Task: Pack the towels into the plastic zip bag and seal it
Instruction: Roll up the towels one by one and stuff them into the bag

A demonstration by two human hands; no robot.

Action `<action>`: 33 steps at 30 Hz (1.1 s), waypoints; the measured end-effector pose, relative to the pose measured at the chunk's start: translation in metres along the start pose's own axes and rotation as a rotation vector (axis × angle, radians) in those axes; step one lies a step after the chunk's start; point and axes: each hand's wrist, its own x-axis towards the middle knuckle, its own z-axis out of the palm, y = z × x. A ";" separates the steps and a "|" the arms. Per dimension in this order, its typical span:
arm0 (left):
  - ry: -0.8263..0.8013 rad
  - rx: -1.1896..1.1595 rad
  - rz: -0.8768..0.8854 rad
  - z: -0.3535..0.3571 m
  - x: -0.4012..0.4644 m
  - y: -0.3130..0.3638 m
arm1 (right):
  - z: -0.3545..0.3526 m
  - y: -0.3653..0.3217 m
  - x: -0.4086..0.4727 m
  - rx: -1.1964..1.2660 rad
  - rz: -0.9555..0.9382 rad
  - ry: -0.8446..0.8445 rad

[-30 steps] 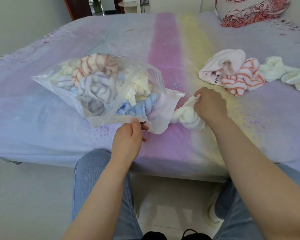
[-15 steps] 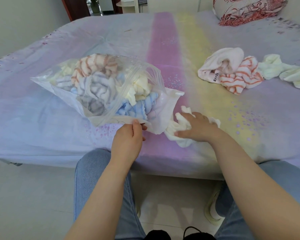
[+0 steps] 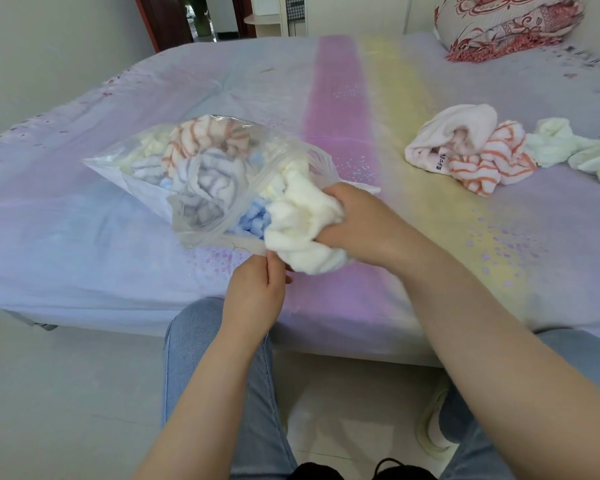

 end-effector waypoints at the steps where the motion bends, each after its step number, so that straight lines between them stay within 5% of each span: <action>1: 0.002 0.002 0.006 -0.001 -0.001 -0.001 | 0.013 -0.005 0.011 0.035 -0.024 0.065; 6: 0.000 0.034 0.006 -0.009 -0.009 0.000 | 0.070 -0.017 0.063 0.281 -0.107 0.315; 10: 0.004 0.056 0.037 -0.017 -0.010 -0.003 | 0.095 -0.008 0.111 -0.117 -0.284 0.450; 12: 0.005 0.049 0.046 -0.019 -0.010 -0.006 | 0.097 -0.003 0.130 -0.430 -0.290 0.417; 15: 0.006 0.044 0.062 -0.019 -0.009 -0.009 | 0.099 0.000 0.136 -0.619 -0.205 0.151; 21: 0.028 -0.031 0.074 -0.018 -0.005 -0.010 | 0.101 0.009 0.105 -0.428 -0.277 0.002; 28: 0.061 -0.127 0.051 -0.020 -0.004 -0.010 | 0.077 -0.001 0.075 -0.173 -0.524 0.287; 33: 0.108 -0.178 0.038 -0.021 0.000 -0.010 | 0.076 0.009 0.086 -0.198 -0.368 -0.114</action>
